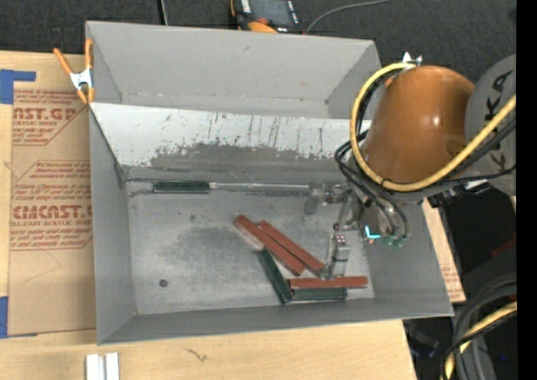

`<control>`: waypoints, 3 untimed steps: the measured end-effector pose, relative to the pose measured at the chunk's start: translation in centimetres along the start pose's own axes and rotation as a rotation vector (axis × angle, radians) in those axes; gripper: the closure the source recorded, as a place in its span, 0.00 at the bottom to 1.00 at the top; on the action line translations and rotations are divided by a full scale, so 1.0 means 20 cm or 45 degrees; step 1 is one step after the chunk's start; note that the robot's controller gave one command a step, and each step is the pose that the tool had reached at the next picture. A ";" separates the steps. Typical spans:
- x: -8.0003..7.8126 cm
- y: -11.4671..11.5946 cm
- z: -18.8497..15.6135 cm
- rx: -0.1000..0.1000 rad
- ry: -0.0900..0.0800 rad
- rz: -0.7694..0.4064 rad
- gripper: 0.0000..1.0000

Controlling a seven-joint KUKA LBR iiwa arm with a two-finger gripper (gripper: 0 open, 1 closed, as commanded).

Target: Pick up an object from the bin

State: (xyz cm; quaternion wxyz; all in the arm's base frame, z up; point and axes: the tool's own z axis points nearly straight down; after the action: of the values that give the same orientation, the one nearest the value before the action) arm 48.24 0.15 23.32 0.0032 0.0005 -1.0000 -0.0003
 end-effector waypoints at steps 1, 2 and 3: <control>0.02 -0.12 0.73 -0.001 0.001 0.153 0.00; 0.01 -0.12 0.71 -0.001 -0.007 0.151 1.00; 0.01 -0.12 0.71 -0.001 -0.007 0.151 0.00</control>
Offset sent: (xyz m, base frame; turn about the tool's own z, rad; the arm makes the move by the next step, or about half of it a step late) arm -0.0026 -0.0251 -0.1416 0.1202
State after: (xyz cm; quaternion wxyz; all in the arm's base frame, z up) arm 47.96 -2.25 9.09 0.0004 -0.0589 -0.9983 -0.0007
